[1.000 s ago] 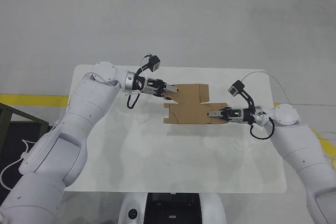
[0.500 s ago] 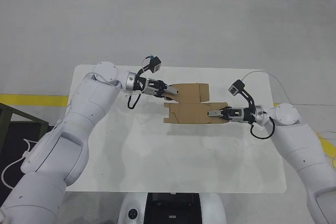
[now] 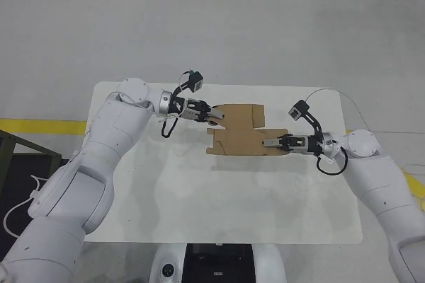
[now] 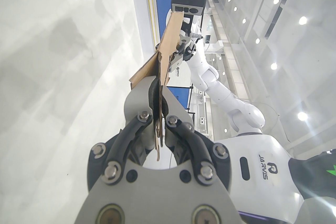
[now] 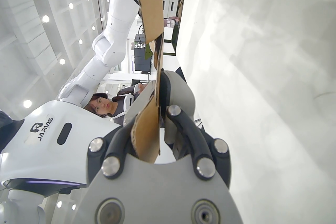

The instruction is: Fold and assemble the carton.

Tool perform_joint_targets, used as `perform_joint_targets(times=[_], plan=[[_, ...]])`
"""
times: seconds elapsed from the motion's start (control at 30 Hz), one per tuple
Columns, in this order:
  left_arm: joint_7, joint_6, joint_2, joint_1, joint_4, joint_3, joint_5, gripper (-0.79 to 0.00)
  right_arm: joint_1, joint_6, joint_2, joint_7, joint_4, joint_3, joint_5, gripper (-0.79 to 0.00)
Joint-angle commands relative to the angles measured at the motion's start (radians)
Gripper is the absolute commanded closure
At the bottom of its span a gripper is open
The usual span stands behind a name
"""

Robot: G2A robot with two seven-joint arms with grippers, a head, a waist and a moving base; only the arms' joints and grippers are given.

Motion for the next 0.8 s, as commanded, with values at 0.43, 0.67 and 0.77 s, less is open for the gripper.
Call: perform_joint_targets(times=[0.43,0.67,0.77], plan=[[0.027,-0.027,0.021,0.033,-0.092,-0.028,0.006,0.0,0.012,-0.074,0.032,-0.074,0.066,0.089,-0.065,-0.785],[0.031,-0.031,0.031,0.056,-0.138,-0.031,0.011,0.0,-0.001,-0.071,0.046,-0.071,-0.073,0.112,-0.043,-0.785],[0.029,-0.029,0.034,0.062,-0.155,-0.027,0.013,0.0,0.0,-0.066,0.043,-0.066,-0.122,0.089,-0.038,-0.785]])
